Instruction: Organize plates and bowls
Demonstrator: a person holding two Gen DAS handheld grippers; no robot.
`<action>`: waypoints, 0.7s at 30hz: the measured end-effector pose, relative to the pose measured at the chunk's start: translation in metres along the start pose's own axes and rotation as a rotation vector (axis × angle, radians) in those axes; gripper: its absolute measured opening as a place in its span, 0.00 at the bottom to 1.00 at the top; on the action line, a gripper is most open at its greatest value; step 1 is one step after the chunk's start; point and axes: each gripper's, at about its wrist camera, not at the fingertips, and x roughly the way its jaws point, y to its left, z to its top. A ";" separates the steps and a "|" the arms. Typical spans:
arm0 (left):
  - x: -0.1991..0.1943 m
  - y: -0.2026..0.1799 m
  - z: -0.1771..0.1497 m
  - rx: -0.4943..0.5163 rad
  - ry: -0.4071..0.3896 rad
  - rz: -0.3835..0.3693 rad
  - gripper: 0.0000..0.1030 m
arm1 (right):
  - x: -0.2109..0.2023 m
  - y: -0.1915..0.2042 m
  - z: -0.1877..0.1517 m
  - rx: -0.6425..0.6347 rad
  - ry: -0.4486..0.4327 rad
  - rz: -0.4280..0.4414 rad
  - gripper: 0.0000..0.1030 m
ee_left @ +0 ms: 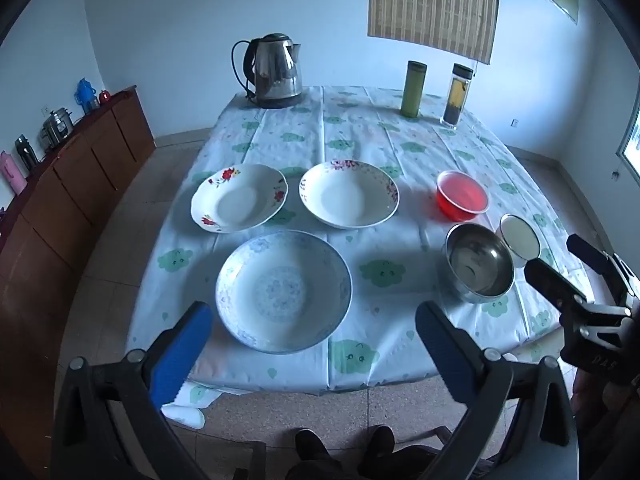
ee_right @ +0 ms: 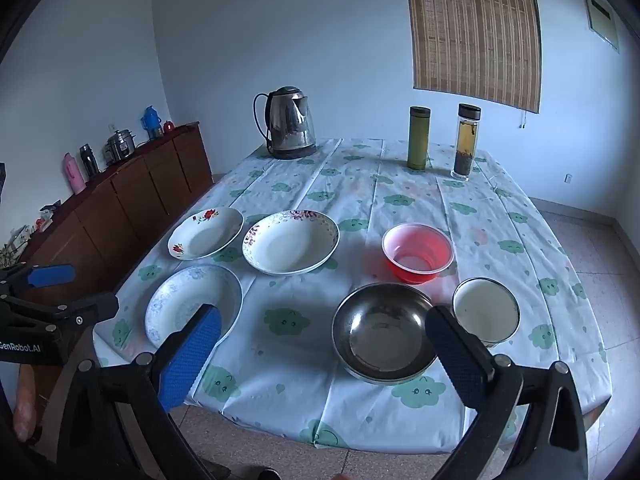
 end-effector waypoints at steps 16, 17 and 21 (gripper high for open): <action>-0.002 0.003 0.000 -0.007 -0.020 0.024 1.00 | 0.005 0.005 0.002 0.006 0.007 0.007 1.00; -0.002 0.004 0.000 -0.005 -0.021 0.025 1.00 | 0.005 0.004 0.001 0.006 0.007 0.008 1.00; -0.001 0.004 0.001 -0.011 -0.017 0.028 1.00 | 0.006 0.006 0.000 0.006 0.011 0.010 1.00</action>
